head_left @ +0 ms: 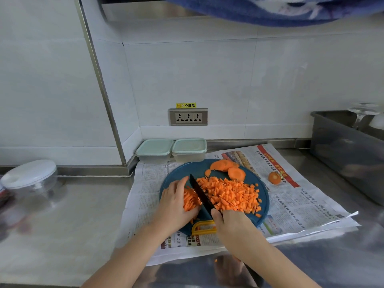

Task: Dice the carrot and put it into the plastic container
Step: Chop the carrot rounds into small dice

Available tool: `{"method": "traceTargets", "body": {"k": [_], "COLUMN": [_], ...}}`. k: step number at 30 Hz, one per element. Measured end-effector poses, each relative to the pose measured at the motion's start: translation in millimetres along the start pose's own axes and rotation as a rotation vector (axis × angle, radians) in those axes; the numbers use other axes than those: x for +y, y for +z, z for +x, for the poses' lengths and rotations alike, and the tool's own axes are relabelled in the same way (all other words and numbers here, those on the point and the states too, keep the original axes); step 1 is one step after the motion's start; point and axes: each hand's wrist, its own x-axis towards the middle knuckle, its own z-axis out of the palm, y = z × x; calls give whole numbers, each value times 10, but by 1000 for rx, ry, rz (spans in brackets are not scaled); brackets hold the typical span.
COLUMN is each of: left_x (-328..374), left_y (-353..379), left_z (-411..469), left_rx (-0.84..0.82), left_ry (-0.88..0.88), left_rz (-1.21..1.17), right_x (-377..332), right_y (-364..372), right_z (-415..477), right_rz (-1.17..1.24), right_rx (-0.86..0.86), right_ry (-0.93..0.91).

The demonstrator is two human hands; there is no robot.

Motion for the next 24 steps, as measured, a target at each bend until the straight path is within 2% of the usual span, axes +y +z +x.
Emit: {"method": "traceTargets", "body": {"k": [4,6,10,15,19,24], "left_x": [-3,15,25,11,-11,-54], "left_y": [-7,-22,-32,-33,-34,3], "left_z": [-22,-27,-14,11,25,36], "left_rx": [19,-4,-40,-51,-77,-64], "left_ry": [63,85,122,140,153,163], "left_rz": [5,89,143,122,113,106], "right_x": [49,49,36,-60,-180,-277], "right_y": [-82,-127,-101,-87,0,83], "right_z": [-35,-54,-16,-14,5,25], "right_rz": [74,79,-47,-101,-236,-282], "right_rx": [-84,-39,15,-48,13,-26], "right_ry": [14,23,-12,-37,30,57]}}
